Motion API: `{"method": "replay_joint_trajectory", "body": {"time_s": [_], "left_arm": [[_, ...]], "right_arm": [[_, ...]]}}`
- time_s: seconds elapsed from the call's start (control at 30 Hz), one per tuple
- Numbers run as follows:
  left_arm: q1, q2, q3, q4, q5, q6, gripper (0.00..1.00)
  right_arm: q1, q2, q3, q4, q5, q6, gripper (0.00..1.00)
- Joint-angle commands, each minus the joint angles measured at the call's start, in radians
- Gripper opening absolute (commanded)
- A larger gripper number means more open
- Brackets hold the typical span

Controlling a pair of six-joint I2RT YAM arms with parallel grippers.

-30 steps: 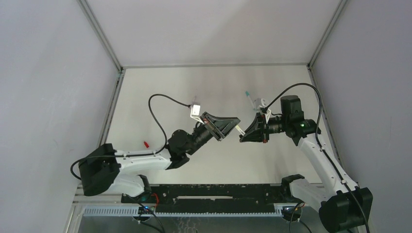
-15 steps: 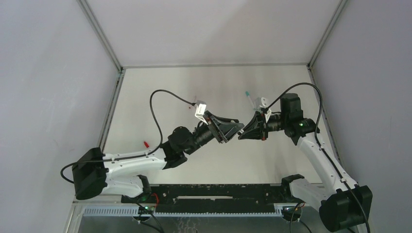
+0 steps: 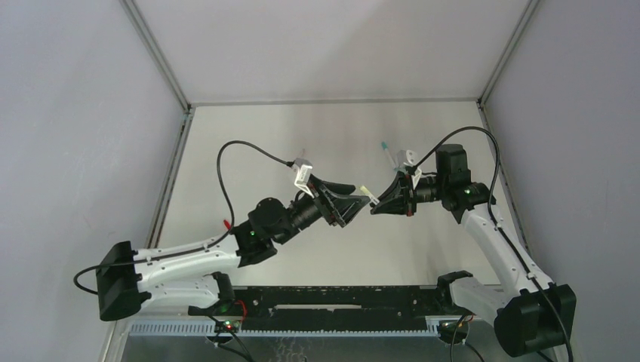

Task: Insert the pens into the pen caps
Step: Press the pen cap onto the pen, then place the pen at the center of the board.

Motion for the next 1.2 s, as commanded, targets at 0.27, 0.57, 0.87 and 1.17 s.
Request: {"method": "replay_joint_trajectory", "body": {"time_s": [0.27, 0.57, 0.87, 1.17], "left_arm": [[-0.004, -0.152, -0.12, -0.079, -0.105, 0.113, 0.71], [0.003, -0.24, -0.245, -0.12, -0.192, 0.099, 0.73], [0.011, -0.327, -0.327, -0.177, -0.27, 0.09, 0.74], [0.016, -0.384, -0.394, -0.192, -0.309, 0.065, 0.75]], "right_arm": [[-0.042, 0.032, 0.026, 0.015, 0.017, -0.036, 0.0], [-0.086, 0.085, 0.026, 0.041, 0.12, -0.011, 0.03], [-0.126, 0.142, 0.026, 0.083, 0.251, 0.036, 0.03], [-0.168, 0.238, 0.026, 0.181, 0.496, 0.173, 0.03]]}}
